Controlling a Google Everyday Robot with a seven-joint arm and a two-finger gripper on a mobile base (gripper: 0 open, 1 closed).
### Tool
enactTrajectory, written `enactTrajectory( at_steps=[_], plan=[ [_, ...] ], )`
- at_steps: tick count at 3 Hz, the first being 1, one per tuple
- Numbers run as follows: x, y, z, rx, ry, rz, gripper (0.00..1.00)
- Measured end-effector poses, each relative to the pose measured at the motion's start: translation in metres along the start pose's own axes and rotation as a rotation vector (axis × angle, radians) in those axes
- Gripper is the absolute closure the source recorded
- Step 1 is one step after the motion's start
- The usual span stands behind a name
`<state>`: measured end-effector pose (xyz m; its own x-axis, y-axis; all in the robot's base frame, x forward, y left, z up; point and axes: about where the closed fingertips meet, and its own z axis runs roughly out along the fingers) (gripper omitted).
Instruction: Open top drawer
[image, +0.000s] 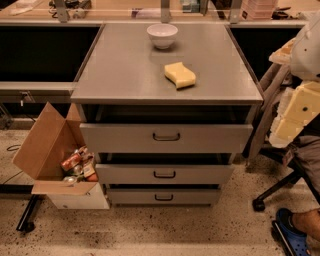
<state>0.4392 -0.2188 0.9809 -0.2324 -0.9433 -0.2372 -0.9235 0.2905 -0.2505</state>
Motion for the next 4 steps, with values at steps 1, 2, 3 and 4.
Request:
enactTrajectory(
  at_steps=[1,2,3,4],
  plan=[
    [0.002,-0.002,0.009,0.003,-0.001,-0.010,0.00],
    [0.010,0.001,0.047,-0.021,-0.006,-0.071,0.00],
    [0.020,0.008,0.101,-0.064,0.004,-0.164,0.00],
    [0.028,0.019,0.159,-0.147,0.001,-0.231,0.00]
  ],
)
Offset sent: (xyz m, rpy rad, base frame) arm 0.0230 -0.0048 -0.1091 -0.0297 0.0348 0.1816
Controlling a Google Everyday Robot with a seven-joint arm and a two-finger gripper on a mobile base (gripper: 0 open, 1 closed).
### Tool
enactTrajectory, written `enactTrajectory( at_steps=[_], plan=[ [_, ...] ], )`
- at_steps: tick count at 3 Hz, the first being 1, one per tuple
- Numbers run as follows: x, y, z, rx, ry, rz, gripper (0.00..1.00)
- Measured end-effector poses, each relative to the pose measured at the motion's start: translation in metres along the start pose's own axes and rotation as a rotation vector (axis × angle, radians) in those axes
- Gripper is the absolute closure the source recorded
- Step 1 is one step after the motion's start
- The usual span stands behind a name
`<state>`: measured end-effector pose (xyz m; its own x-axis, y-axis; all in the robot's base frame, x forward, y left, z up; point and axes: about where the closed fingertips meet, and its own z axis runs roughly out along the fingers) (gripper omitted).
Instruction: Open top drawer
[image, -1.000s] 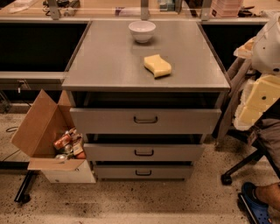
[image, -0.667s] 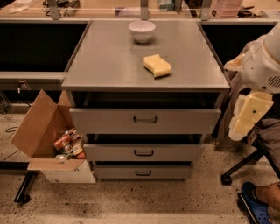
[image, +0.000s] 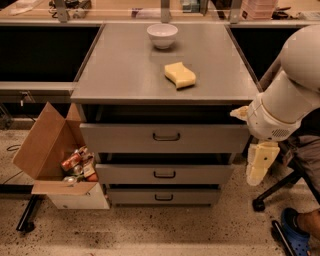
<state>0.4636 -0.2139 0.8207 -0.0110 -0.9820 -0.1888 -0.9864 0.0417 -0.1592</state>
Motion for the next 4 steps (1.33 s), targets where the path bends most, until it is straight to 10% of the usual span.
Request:
enactTrajectory(
  at_steps=[4],
  plan=[
    [0.018,-0.060,0.109,-0.068,0.125,-0.139,0.00]
  ],
)
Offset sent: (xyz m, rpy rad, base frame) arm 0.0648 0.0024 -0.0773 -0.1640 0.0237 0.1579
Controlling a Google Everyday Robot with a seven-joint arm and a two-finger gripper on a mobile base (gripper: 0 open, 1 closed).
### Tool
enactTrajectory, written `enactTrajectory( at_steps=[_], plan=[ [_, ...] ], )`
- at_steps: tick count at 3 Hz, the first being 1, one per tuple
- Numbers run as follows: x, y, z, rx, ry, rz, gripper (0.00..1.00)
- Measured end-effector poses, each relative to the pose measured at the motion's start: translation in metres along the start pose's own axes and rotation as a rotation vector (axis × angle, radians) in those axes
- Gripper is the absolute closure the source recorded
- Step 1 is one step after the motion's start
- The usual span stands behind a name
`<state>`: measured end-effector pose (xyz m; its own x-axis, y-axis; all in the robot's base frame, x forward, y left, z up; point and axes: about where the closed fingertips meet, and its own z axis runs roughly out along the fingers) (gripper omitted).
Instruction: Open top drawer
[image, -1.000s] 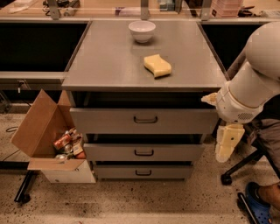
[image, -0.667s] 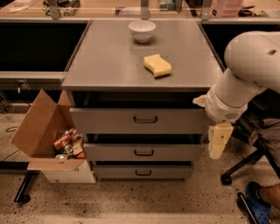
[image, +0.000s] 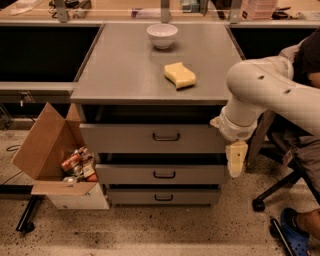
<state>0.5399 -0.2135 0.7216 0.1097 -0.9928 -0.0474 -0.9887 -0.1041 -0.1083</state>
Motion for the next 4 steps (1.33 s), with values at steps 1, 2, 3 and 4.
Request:
enactTrajectory(
  at_steps=[1,2,3,4],
  plan=[
    [0.008,-0.020,0.021,-0.004,-0.005,0.019,0.00],
    [0.010,-0.038,0.033,-0.008,-0.013,0.048,0.00],
    [0.009,-0.055,0.041,-0.014,-0.032,0.074,0.00],
    [0.005,-0.063,0.056,-0.039,-0.052,0.089,0.00]
  ],
)
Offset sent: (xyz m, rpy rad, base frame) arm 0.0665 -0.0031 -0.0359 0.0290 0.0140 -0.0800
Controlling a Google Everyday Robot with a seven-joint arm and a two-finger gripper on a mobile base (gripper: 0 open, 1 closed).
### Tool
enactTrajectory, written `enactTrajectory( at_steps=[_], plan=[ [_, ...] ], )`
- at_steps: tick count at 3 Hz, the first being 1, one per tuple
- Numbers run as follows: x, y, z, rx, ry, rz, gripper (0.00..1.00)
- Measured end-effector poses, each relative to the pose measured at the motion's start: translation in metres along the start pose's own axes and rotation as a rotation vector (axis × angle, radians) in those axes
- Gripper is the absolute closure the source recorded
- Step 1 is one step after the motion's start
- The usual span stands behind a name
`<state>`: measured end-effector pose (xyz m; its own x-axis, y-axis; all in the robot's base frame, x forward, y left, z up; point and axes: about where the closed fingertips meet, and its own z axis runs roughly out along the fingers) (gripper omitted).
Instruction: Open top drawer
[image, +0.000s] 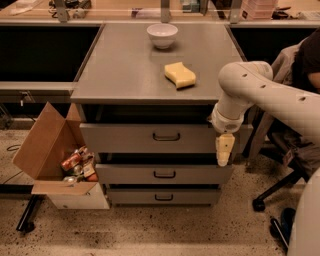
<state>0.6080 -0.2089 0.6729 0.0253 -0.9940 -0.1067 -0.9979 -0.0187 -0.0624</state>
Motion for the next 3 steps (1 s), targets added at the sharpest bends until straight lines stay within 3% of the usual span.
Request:
enactTrajectory(
  at_steps=[2,3],
  plan=[
    [-0.008,-0.006,0.027,-0.062,-0.025,-0.004,0.00],
    [-0.009,-0.004,0.026,-0.072,-0.033,-0.006,0.18]
  ],
)
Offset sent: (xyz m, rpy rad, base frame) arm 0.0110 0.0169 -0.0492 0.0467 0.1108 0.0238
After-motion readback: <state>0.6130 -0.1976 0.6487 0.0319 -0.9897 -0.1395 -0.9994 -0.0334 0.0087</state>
